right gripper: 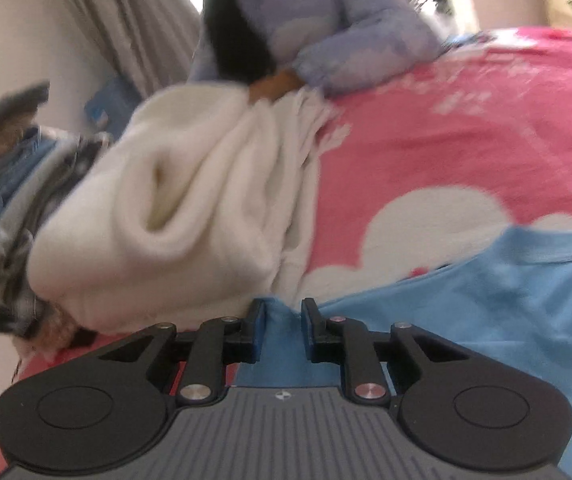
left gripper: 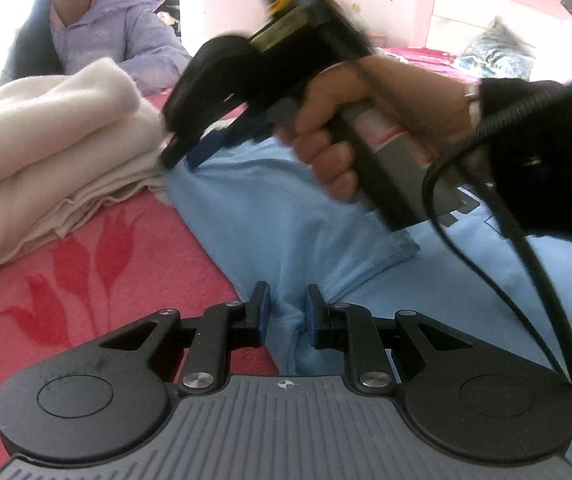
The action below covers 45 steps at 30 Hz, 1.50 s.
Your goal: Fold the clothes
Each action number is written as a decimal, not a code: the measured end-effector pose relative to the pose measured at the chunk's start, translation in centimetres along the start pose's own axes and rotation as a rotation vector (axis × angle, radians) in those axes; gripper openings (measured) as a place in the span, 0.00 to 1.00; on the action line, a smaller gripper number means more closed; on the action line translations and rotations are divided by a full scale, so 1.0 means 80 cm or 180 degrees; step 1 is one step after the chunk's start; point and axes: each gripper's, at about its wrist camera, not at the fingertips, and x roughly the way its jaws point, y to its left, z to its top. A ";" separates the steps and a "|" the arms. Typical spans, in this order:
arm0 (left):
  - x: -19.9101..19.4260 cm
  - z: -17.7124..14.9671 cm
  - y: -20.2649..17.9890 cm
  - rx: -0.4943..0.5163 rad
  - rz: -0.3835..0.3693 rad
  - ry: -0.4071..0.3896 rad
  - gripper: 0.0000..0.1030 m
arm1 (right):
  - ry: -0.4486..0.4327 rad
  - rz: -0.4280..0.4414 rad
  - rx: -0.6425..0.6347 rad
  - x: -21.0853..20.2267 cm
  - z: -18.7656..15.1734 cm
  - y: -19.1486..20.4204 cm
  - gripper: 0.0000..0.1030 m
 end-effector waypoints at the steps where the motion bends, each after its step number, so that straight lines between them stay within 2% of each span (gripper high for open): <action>1: -0.001 0.000 0.001 -0.0002 -0.0008 -0.0005 0.18 | -0.0088 -0.0014 0.0066 -0.019 0.003 -0.007 0.23; 4: -0.003 -0.001 0.002 0.0001 -0.0033 -0.0015 0.18 | -0.0259 -0.0108 0.0247 -0.074 0.009 -0.029 0.23; 10: -0.005 0.004 0.009 0.0011 -0.0080 -0.0005 0.21 | -0.0437 -0.0492 0.0376 -0.188 0.000 -0.060 0.23; 14: -0.013 0.015 0.024 -0.0168 -0.0045 -0.0041 0.25 | -0.0555 -0.0957 0.0370 -0.249 -0.030 -0.070 0.23; 19: -0.026 0.031 0.032 -0.0329 0.0062 -0.0135 0.28 | -0.0479 -0.1424 0.0666 -0.293 -0.075 -0.104 0.23; 23: -0.020 0.039 0.019 -0.0262 0.0020 -0.0031 0.29 | -0.0472 -0.1807 0.0946 -0.325 -0.095 -0.138 0.23; 26: -0.010 0.042 -0.001 -0.0192 -0.0022 0.0048 0.29 | -0.0552 -0.1996 0.1305 -0.357 -0.099 -0.171 0.23; 30: 0.007 0.049 -0.027 -0.0145 -0.0137 0.0076 0.30 | -0.0487 -0.2154 0.1499 -0.381 -0.077 -0.212 0.26; 32: 0.017 0.057 -0.040 -0.0068 -0.0189 0.0048 0.30 | -0.0472 -0.2204 0.1472 -0.384 -0.054 -0.228 0.28; 35: 0.033 0.072 -0.058 0.0074 -0.0250 -0.0034 0.30 | -0.0375 -0.2332 0.1318 -0.378 -0.010 -0.256 0.36; 40: 0.075 0.122 -0.083 0.0216 -0.0415 -0.0202 0.30 | -0.0271 -0.2657 0.1258 -0.369 0.049 -0.336 0.40; 45: 0.140 0.185 -0.121 0.0377 -0.0615 -0.0289 0.30 | -0.0226 -0.2738 0.1466 -0.357 0.060 -0.396 0.41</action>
